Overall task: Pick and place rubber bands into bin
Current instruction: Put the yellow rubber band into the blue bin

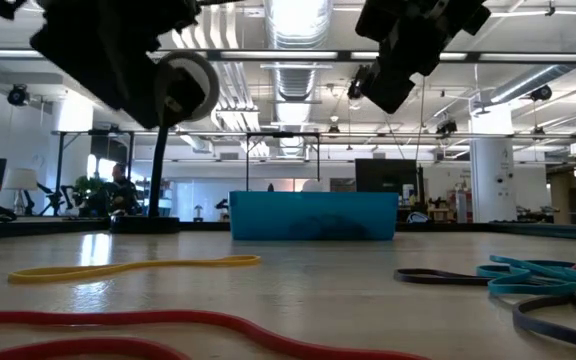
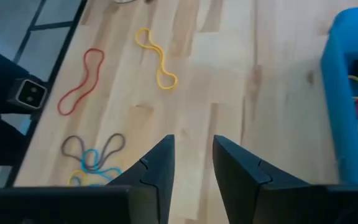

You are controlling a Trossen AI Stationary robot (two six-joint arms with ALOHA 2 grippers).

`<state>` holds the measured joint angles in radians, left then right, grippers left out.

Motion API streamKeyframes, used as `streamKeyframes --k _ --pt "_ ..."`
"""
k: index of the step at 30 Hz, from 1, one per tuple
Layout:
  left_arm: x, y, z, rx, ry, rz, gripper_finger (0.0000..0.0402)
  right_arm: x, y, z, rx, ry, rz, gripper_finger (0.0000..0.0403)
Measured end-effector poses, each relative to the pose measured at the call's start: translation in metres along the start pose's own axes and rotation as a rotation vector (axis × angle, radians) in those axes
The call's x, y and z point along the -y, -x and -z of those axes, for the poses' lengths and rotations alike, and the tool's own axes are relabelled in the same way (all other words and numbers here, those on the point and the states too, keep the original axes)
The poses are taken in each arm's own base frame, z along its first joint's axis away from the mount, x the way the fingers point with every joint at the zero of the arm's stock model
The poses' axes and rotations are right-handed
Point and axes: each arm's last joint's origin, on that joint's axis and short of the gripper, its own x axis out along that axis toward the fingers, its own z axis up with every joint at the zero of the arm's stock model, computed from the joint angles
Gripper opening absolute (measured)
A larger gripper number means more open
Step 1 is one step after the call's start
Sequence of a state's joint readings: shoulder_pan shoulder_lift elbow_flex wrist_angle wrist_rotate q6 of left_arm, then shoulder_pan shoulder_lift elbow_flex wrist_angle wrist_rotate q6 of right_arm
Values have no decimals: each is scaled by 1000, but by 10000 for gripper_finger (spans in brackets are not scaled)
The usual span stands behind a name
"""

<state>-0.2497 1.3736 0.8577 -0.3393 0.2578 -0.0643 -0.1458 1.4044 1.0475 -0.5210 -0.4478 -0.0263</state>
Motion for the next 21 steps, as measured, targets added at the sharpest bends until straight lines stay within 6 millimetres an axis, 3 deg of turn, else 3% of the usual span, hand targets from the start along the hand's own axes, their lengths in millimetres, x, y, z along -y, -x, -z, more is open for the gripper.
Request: streamKeyframes --k 9,21 --pt "-10 -38 2 -108 -98 3 132 -21 -2 14 -30 -49 -43 84" --pt "-20 -67 4 -113 -152 -55 132 -65 7 32 -37 -86 -116 71"
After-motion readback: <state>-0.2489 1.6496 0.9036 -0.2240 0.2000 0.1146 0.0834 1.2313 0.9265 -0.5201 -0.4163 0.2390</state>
